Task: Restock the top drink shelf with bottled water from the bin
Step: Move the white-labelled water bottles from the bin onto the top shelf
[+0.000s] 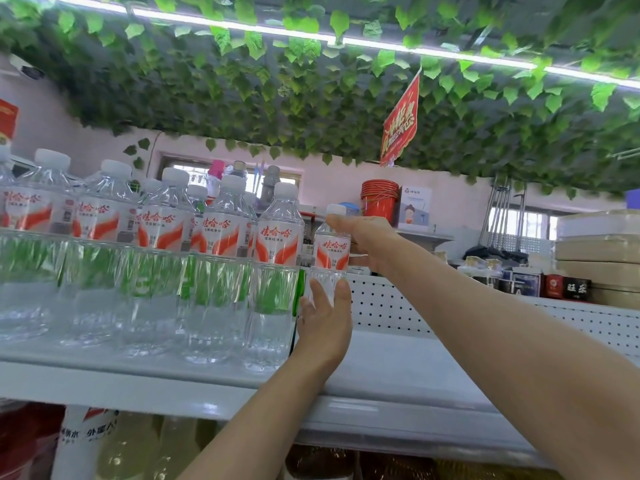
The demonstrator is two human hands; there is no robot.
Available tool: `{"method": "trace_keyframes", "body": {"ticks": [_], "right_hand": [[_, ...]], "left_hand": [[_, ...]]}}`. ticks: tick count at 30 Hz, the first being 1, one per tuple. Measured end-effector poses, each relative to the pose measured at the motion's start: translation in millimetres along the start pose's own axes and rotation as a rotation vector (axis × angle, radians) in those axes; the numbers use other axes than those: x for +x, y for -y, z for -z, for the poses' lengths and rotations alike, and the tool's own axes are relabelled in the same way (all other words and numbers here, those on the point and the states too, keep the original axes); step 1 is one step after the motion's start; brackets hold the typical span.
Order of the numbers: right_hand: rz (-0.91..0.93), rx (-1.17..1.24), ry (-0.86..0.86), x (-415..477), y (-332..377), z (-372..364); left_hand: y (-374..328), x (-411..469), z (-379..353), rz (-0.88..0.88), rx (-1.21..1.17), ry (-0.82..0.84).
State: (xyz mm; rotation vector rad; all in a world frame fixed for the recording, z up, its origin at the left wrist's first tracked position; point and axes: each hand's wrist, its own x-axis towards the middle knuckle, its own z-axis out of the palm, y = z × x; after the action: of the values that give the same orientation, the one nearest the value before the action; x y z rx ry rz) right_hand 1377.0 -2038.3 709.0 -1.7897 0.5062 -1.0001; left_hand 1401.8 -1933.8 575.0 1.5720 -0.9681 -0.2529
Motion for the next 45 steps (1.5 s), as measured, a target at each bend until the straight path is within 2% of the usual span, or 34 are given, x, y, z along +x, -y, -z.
{"method": "trace_keyframes", "body": {"ticks": [11, 23, 29, 34, 39, 45], "right_hand": [[0.055, -0.094, -0.029, -6.2, -1.5, -4.3], [0.062, -0.119, -0.050, -3.2, -6.3, -5.8], [0.056, -0.229, -0.008, -13.4, -6.0, 3.1], [0.117, -0.448, -0.004, -47.1, 4.5, 46.2], [0.264, -0.668, 0.028, -103.1, 20.8, 108.5], [0.365, -0.797, 0.060, -179.7, 29.9, 182.0]], "left_hand": [[1.8, -2.6, 4.7, -0.010, -0.028, 0.035], [4.3, 1.5, 2.0, -0.002, -0.030, 0.005], [-1.5, -6.0, 3.5, -0.012, 0.012, -0.047], [-17.8, -27.1, 2.7, -0.029, 0.041, -0.122], [-52.8, -69.8, -10.4, -0.051, 0.062, -0.212], [-101.2, -140.0, -37.5, -0.161, 0.156, -0.356]]}}
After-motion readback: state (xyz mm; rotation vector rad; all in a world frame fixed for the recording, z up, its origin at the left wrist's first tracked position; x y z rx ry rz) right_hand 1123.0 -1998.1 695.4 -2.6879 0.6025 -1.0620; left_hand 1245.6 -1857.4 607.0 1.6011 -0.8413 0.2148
